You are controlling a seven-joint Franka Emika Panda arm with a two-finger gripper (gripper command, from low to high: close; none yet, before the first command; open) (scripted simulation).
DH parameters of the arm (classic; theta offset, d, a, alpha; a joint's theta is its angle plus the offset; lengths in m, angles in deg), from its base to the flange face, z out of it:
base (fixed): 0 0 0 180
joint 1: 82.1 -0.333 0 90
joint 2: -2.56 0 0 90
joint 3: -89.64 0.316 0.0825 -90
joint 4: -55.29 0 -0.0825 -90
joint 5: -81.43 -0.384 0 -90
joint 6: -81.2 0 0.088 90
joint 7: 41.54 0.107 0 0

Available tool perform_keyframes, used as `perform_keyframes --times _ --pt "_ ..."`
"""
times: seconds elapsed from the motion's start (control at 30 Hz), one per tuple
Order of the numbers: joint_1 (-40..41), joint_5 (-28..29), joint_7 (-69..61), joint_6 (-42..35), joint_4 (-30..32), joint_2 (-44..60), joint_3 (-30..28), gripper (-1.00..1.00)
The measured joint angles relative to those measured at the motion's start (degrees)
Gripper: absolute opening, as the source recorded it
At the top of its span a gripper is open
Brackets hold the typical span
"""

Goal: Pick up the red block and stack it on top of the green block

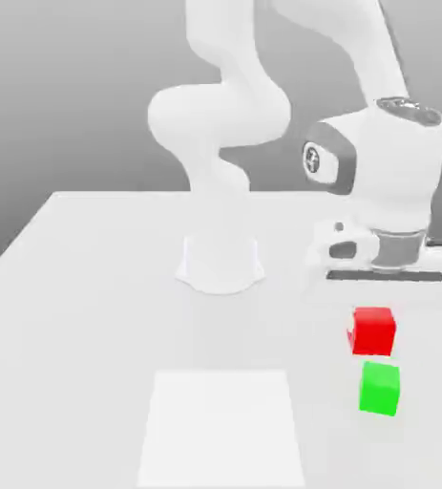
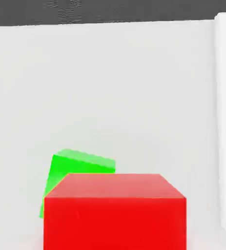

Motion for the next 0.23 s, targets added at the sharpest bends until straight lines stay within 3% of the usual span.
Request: perform_keyframes --times 0.13,0.17,0.23 --pt "0.0 5.5 3.7 6.9 -0.7 7.8 -3.1 -1.00" --pt "-0.3 6.3 4.3 7.9 -0.7 9.0 -3.7 1.00" --pt "-0.3 6.3 4.3 7.9 -0.7 9.0 -3.7 1.00"
